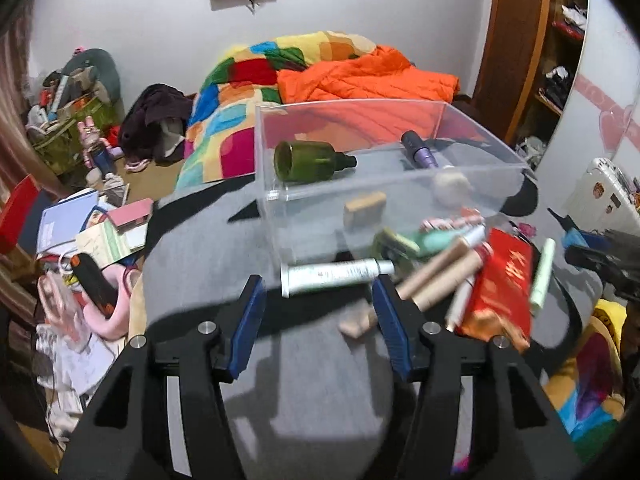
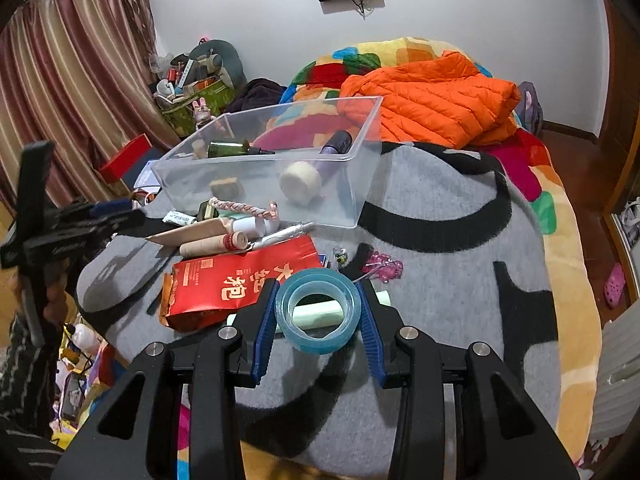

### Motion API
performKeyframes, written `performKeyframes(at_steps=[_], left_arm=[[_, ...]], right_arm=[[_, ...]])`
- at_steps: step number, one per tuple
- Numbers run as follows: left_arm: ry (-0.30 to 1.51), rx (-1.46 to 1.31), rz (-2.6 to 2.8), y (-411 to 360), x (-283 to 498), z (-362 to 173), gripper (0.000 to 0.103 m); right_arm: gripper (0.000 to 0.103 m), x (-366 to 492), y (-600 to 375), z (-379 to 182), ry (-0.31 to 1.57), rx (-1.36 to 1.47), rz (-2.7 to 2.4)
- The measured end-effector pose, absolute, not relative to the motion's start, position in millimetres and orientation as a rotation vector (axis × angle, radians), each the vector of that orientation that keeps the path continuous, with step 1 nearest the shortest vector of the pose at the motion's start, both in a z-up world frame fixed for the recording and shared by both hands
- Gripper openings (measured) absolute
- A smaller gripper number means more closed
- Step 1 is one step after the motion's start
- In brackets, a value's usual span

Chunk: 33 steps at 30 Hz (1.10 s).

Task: Organize objects
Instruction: 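Grasp the white toothpaste tube with the left tool while the right tool holds the tape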

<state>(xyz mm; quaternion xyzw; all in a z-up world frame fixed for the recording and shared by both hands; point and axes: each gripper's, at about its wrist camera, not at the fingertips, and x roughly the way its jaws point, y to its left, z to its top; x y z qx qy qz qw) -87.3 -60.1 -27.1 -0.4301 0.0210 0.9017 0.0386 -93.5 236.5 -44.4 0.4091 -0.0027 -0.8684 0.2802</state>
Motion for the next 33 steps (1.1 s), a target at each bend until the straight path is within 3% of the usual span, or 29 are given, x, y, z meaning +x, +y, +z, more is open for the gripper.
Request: performKeyframes(at_steps=[5,11,14,17,18,19,25,33], left_arm=[[0.045,-1.395,2.528,-55.8,-123.0,-41.8,0.055],[0.191,-1.47,2.464,-44.2,-140.0,-65.3,0.056],[0.172,-1.505,2.439,-49.0,-134.0,-71.3,0.056],[0.197,-1.494,2.464,-50.1,-117.3,-68.3,0.037],[0.192,-1.493,2.465,-49.6,-114.3,-67.8,0.024],[0.183,-1.493,2.47,-49.2,-109.8,-67.0,0.019],[0.255,-1.467,2.567,-35.3,-89.9,-66.1,0.017],[0.191,-1.364,2.692,-38.7,-66.2,-45.4,0.017]], right_arm=[[0.035,-100.6,238.3,-52.1,-0.023,1.133,-2.313],[0.035,-104.4,239.9,-59.4,-0.024,1.16,-2.308],[0.035,-105.0,240.5,-58.8,-0.023,1.155,-2.308],[0.035,-106.2,239.8,-58.5,-0.023,1.148,-2.309],[0.035,-107.1,238.9,-58.8,-0.023,1.147,-2.309],[0.035,-107.4,238.2,-59.1,-0.025,1.146,-2.306],[0.035,-108.8,231.0,-55.1,-0.032,1.124,-2.29],[0.035,-117.4,222.3,-29.7,-0.028,1.047,-2.307]])
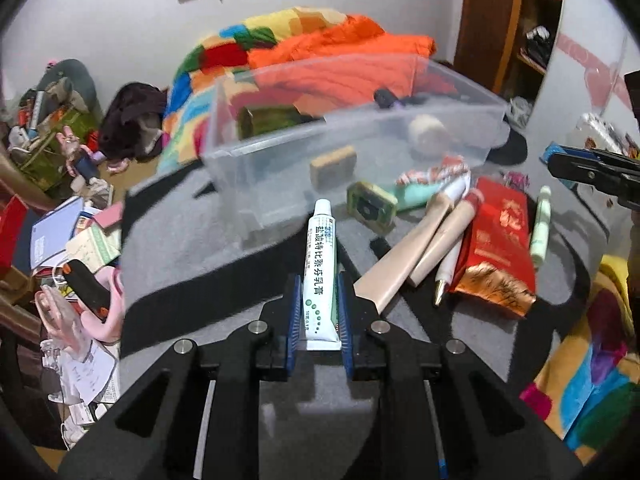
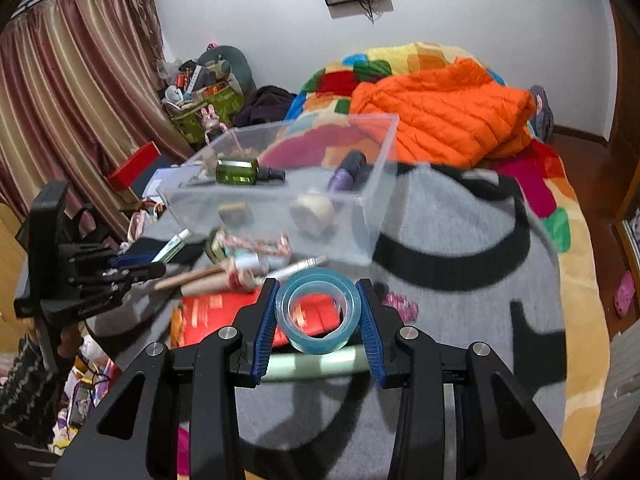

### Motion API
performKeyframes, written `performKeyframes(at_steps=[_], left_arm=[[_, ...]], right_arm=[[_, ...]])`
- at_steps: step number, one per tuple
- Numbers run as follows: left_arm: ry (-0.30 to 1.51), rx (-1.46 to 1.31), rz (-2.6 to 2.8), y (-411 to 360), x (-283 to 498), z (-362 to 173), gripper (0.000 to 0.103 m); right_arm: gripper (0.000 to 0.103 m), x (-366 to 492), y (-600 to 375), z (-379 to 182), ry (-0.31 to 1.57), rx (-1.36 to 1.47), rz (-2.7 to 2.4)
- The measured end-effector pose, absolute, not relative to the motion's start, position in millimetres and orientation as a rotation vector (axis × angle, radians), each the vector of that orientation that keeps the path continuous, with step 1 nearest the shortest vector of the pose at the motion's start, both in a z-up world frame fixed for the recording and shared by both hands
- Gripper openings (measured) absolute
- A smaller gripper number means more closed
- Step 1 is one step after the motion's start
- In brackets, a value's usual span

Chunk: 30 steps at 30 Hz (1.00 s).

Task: Organize objects
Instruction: 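Grasp the white toothpaste tube with the left tool while the right tool holds the tape, then release the toothpaste tube and blue tape roll into the clear box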

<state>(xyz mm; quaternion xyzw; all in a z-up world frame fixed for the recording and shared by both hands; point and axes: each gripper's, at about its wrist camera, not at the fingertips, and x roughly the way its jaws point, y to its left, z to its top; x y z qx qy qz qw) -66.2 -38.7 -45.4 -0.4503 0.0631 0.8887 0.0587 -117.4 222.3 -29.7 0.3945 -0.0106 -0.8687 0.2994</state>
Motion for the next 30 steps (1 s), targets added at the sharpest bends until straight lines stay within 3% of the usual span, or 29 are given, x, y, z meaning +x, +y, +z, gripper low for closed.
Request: performKeyframes(at_steps=[14,30], left_arm=[[0.037,-1.122,2.835,-57.9,-78.5,13.1,0.017],[-0.031,-1.319,2.714,-43.0,-156.6,-4.7,0.017]], right_arm=[[0.035,-152.7,191.7,12.7,0.032,0.916,-2.377],[0.035,-205.5,150.1,-29.9,0.1,1.103,-2.317]])
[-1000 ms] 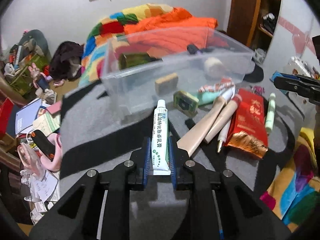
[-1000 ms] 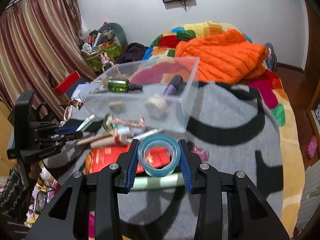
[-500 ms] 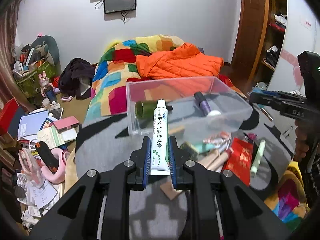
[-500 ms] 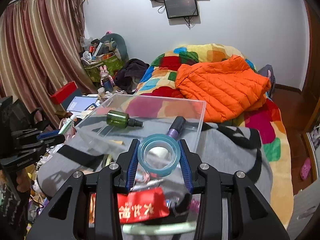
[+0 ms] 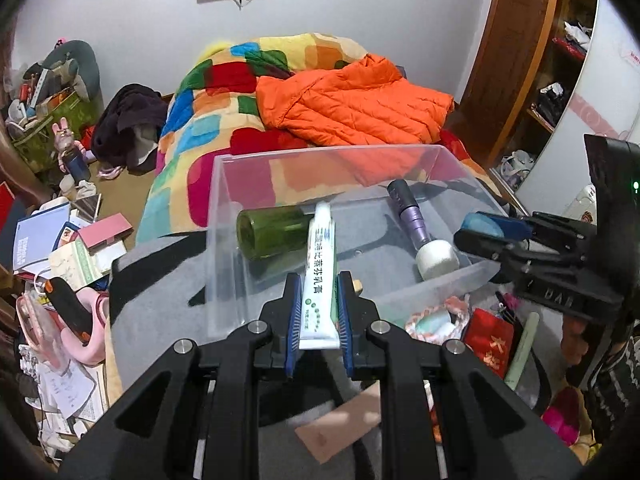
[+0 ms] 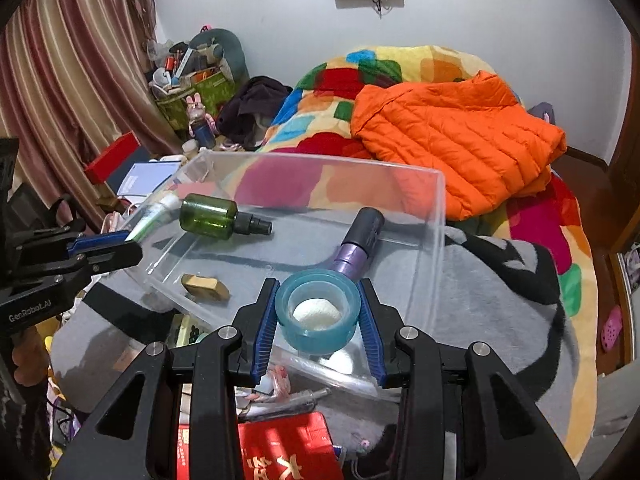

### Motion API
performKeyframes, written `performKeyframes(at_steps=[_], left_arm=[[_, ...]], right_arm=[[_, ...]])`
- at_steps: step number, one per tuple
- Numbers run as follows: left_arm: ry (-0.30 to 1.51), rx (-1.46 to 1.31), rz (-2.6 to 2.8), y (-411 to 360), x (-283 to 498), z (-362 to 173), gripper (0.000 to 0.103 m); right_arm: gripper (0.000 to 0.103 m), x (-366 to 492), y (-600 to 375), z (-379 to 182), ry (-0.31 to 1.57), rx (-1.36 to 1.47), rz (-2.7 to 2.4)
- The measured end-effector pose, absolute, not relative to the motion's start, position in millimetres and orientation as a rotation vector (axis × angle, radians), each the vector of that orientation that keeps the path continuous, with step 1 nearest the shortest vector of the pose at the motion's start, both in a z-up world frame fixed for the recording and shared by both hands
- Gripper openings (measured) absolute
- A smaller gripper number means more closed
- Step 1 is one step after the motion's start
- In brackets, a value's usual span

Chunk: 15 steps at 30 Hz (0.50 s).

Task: Organize objects
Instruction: 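Release the toothpaste tube and blue tape roll into the clear box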

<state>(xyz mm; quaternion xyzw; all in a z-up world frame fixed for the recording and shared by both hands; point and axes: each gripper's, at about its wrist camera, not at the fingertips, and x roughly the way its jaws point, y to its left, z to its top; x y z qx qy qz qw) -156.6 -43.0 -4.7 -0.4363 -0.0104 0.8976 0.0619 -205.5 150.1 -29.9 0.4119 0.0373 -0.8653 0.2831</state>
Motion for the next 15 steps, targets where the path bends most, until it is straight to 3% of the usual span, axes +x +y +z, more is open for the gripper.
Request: performKeyframes(at_steps=[9,13,15], left_arm=[[0.002,-1.338,2.695,-33.3,-166.8,-9.3,0.017],[-0.012,-1.347,2.671,-31.2,-164.7,-11.2,0.018],[0.003,-1.329,2.678,-29.8,-160.1,-8.1,0.018]], right_arm=[[0.036,-209.3,147.8,-31.4,0.101,1.129,-2.309],[0.051,-205.4,150.4,-26.6,0.095,1.113,-2.312],[0.051,-200.9,153.2,-22.1,0.095,1.093,-2.311]])
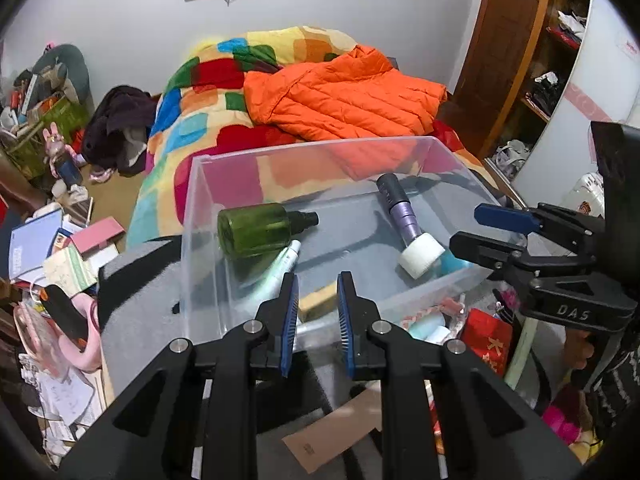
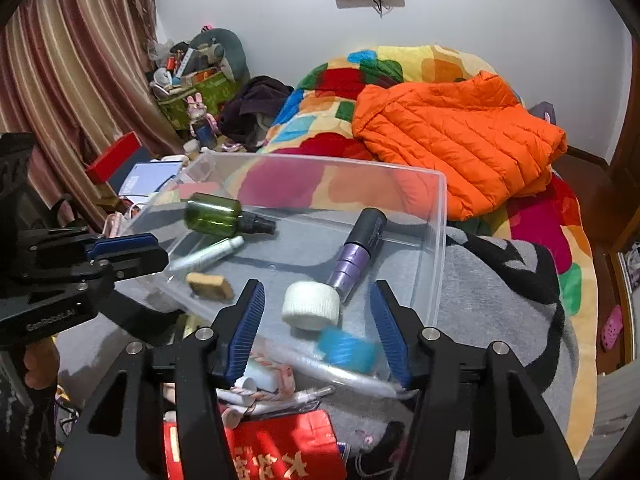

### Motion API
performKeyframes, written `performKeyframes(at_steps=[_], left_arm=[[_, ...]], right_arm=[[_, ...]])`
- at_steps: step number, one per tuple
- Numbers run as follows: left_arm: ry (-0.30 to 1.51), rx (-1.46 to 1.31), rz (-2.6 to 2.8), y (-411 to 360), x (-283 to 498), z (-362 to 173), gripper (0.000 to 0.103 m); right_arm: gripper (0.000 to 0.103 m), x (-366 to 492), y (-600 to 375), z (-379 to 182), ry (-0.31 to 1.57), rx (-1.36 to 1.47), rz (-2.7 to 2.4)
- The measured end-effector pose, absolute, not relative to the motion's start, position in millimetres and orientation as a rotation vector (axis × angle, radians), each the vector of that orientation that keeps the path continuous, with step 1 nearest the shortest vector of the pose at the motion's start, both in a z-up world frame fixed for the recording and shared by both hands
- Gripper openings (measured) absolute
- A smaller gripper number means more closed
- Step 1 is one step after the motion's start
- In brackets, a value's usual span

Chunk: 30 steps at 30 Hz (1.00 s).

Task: Organize objects
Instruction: 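Release the toothpaste tube and blue tape roll into the clear box, then grasp the beige foundation tube with the left tool while the right tool grasps the pale green tube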

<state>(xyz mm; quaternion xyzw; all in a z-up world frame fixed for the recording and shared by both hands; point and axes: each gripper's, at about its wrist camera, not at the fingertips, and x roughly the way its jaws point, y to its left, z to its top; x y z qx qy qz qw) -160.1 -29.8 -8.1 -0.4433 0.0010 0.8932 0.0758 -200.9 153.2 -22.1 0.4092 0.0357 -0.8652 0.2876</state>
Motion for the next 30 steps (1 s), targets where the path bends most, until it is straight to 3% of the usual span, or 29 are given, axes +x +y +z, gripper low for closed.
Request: performKeyframes(at_steps=[5,10,14,17,19,25,30], left_arm=[[0.002,-1.278,2.663,-26.8,-141.6,1.5,0.027],[0.056,-1.254,2.647,-21.5,-118.4,-0.8,0.045],[0.106,-1.269,2.617,-16.2,-105.2,-10.3,0.046],[0.119,-1.289,2.571,-13.9,-95.1,-22.9,0.053],[0.147,-1.303,2.536,-10.5,-89.5,-33.1,0.059],[0.234,-1.364,2.489,-3.8,-90.6,-62.2,0.061],[0.135,-1.377,2.474,-16.3,-104.7,-64.8,0.061]], right_arm=[[0.052,-185.7,160.0,-12.4,0.11,1.051,-2.305],[0.056,-165.4,173.9,-2.2,0.1,1.009,-2.296],[0.056,-150.1,186.1,3.2,0.113,0.98,-2.308],[0.057,-141.5,196.0,3.7,0.109,0.98,-2.312],[0.069,-135.7,203.9,-0.9,0.092,0.997,-2.299],[0.072,-117.1,215.9,-31.0,0.095,1.096,-2.231],[0.072,-106.4,210.8,-52.9,0.206,1.122,-2.17]])
